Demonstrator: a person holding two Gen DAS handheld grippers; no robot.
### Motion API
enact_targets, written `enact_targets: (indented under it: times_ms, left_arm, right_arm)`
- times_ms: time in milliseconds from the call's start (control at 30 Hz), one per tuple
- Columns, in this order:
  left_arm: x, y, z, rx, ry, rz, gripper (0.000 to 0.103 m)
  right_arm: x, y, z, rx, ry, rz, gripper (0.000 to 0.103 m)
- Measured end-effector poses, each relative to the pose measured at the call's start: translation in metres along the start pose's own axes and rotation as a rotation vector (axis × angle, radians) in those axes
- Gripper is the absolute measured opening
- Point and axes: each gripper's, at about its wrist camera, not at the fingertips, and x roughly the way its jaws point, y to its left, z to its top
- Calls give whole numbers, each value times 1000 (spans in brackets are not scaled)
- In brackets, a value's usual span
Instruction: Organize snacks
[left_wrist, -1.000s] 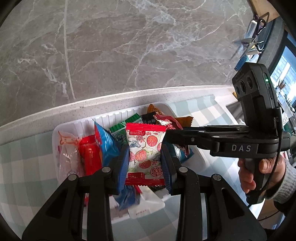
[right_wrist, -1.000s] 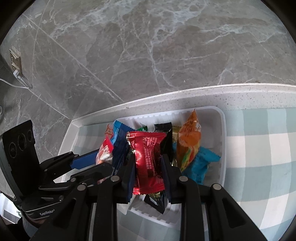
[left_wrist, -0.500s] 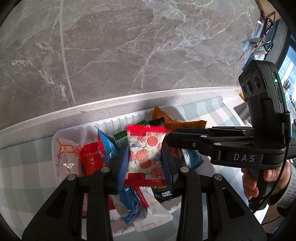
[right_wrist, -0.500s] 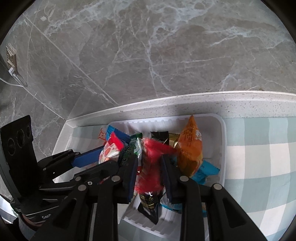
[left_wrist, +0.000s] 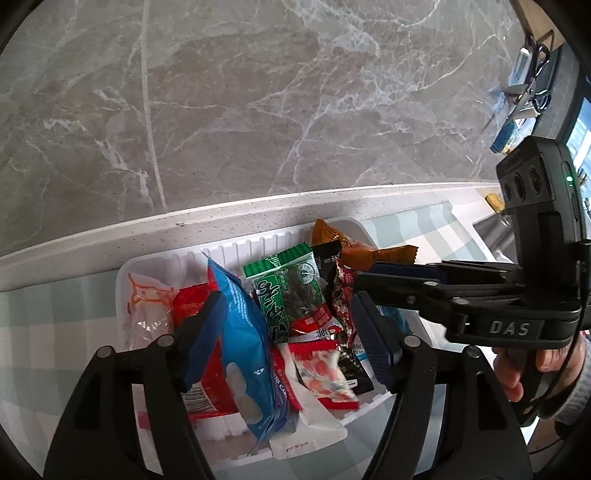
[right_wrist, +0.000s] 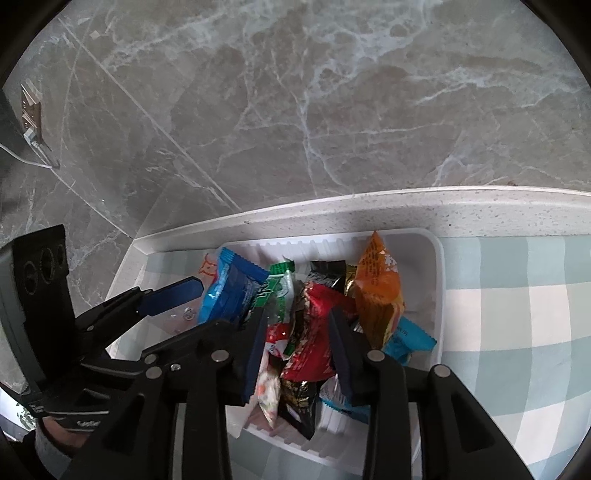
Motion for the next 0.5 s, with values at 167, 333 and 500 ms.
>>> enact_targets:
  times_ms: [167,333,500]
  left_arm:
    - [-15,-4,-2,6,-24,11,75]
    - [-34,-10,-5,10,-49,12,91]
    - [-55,-17,-12,3,-67,16,94]
  right_arm:
    - [-16,11,-4,-23,-23,5,44]
    - [-36,23,-13,-52,-53,-8,48]
    - [-58,31,-26,-71,-81,-36,59]
